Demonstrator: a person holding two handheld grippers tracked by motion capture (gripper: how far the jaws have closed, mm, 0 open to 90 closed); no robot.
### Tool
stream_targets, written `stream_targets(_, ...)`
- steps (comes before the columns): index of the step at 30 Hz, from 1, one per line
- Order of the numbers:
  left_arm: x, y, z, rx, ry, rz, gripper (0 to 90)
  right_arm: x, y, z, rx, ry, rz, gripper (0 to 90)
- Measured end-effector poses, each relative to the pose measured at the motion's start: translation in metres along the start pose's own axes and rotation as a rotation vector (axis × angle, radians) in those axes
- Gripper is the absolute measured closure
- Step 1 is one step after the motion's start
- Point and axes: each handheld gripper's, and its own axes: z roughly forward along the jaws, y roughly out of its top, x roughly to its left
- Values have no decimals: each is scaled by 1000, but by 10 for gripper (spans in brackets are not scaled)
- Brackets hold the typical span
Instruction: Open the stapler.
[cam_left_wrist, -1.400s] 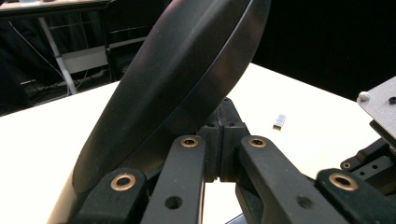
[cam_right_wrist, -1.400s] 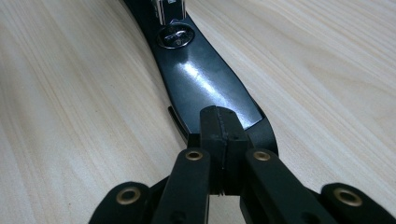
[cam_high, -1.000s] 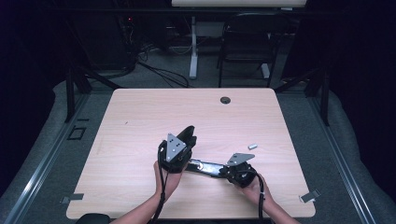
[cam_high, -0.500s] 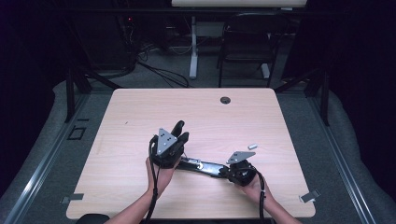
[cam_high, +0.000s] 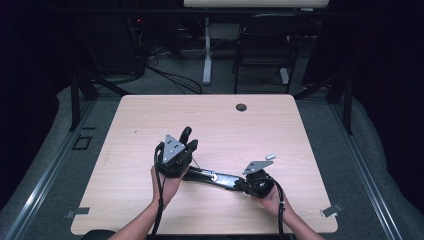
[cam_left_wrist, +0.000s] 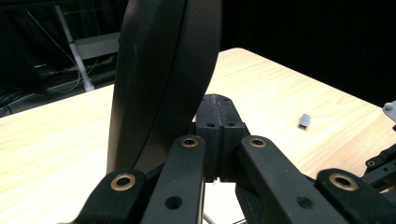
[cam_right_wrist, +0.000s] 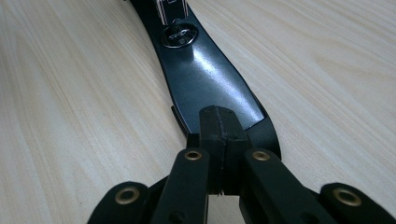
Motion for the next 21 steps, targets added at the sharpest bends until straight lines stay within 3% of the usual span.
stream_targets(9, 13, 2, -7, -17, 47, -21, 900, -2, 2, 0, 13, 16, 10, 900)
stream_targets(12, 27, 4, -15, -42, 88, -58, 900, -3, 2, 0, 21, 22, 8, 900)
stream_targets(16, 44, 3, -23, -37, 123, -94, 900, -4, 3, 0, 27, 27, 9, 900)
stream_targets(21, 54, 0, -24, -24, 150, -117, 900, -3, 4, 1, 22, 24, 15, 900)
